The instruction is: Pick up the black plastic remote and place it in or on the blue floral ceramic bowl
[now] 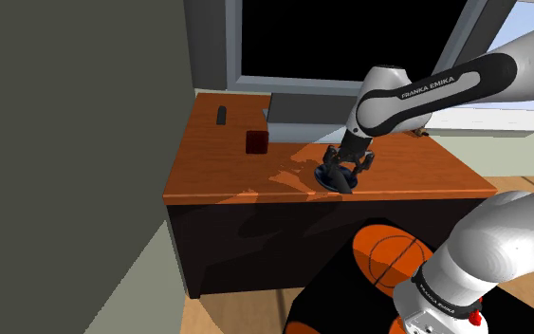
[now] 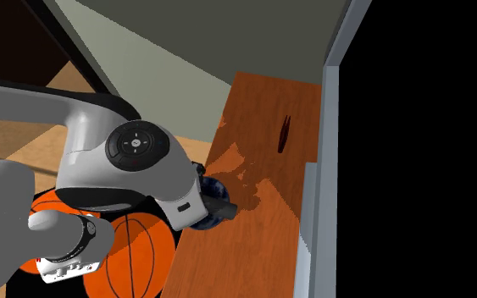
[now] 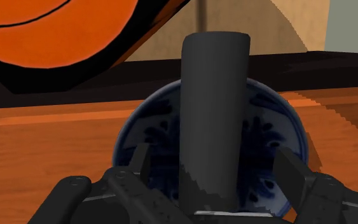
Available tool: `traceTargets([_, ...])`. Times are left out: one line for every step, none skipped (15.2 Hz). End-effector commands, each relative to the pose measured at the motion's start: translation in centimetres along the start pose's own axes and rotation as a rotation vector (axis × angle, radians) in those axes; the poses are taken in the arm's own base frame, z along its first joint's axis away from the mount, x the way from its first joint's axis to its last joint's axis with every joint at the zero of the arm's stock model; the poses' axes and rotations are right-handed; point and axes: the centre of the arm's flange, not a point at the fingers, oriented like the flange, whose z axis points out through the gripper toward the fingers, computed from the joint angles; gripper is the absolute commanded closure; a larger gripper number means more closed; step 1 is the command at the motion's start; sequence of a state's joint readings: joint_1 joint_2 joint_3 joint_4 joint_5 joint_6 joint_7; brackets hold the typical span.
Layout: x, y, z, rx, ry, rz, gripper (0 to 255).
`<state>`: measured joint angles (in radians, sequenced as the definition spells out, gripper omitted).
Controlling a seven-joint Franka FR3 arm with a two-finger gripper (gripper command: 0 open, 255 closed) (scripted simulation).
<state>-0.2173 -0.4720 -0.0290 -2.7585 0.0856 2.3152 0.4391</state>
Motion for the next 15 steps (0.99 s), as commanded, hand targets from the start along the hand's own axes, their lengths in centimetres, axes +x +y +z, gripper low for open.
traceTargets([0.0, 0.0, 0.0, 0.0, 0.0, 0.0, 0])
traceTargets([0.0, 0.0, 0.0, 0.0, 0.0, 0.0, 0])
traceTargets([0.0, 0.0, 0.0, 0.0, 0.0, 0.0, 0])
traceTargets([0.0, 0.0, -1.3, 0.0, 0.0, 0.0, 0])
traceTargets([0.0, 0.0, -2.6, 0.0, 0.0, 0.0, 0])
traceTargets([0.0, 0.0, -3.9, 0.0, 0.0, 0.0, 0])
traceTargets([0.0, 0.0, -5.0, 0.0, 0.0, 0.0, 0])
traceTargets([0.0, 0.0, -5.0, 0.0, 0.0, 0.0, 0])
traceTargets([0.0, 0.0, -5.0, 0.0, 0.0, 0.0, 0])
traceTargets([0.0, 0.0, -5.0, 0.0, 0.0, 0.0, 0])
traceTargets([0.0, 0.0, -5.0, 0.0, 0.0, 0.0, 0])
traceTargets([0.0, 0.0, -5.0, 0.0, 0.0, 0.0, 0])
traceTargets([0.0, 0.0, -5.0, 0.0, 0.0, 0.0, 0])
traceTargets([0.0, 0.0, -5.0, 0.0, 0.0, 0.0, 0])
traceTargets([0.0, 0.0, -5.0, 0.0, 0.0, 0.0, 0])
